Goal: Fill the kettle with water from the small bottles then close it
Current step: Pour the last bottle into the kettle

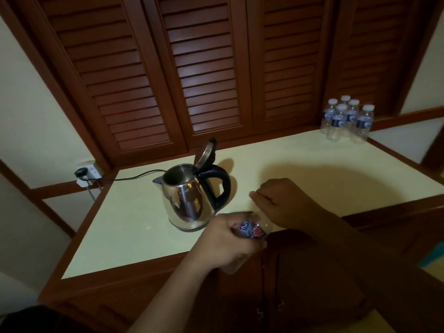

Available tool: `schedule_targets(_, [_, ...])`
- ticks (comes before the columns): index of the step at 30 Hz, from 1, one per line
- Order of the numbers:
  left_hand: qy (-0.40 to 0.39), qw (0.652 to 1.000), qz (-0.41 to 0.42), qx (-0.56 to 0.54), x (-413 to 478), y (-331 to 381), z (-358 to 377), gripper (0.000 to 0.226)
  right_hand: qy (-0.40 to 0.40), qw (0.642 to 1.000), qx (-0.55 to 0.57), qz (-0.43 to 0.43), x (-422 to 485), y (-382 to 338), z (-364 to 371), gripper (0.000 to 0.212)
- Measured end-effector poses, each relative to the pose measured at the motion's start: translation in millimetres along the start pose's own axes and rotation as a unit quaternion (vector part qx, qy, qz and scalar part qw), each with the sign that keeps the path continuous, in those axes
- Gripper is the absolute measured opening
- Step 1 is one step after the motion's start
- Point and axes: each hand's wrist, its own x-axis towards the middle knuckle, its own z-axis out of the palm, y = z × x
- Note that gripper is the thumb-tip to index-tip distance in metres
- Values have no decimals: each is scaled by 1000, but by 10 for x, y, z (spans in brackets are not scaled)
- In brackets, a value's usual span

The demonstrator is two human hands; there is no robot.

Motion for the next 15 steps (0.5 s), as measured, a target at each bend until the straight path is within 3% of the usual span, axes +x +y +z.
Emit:
schedule_targets(1, [47, 990, 52, 123, 67, -54, 56, 28, -39, 996, -10, 79, -10, 54, -13, 55])
schedule_targets(2, [95, 954, 99, 265, 133, -108, 109, 42, -86, 979, -10, 183, -10, 103, -35, 51])
schedule_targets(3, [130, 914, 126, 364, 191, -146, 154, 55, -115, 956, -7, 270, -22, 121, -50, 46])
schedule_targets(4, [146, 896, 134, 396, 235, -155, 198, 63, -119, 939, -14, 322, -44, 122, -65, 45])
schedule_targets(6, [156, 913, 116, 358, 310, -173, 262, 67, -66, 942, -45, 326, -90, 133, -81, 59])
schedule_targets(9, [55, 991, 13, 123, 394, -130, 245, 51, 70, 979, -91, 170, -216, 174, -59, 62])
schedule_targets(11, [-18, 998, -33, 40, 443, -130, 218, 34, 88, 986, -112, 89, -249, 182, -51, 61])
schedule_targets(13, [-11, 998, -22, 64, 457, -139, 255, 29, 86, 985, -103, 107, -218, 195, -59, 62])
schedule_targets(15, [82, 985, 14, 154, 480, -170, 369, 38, 2, 973, -116, 202, -118, 183, -100, 56])
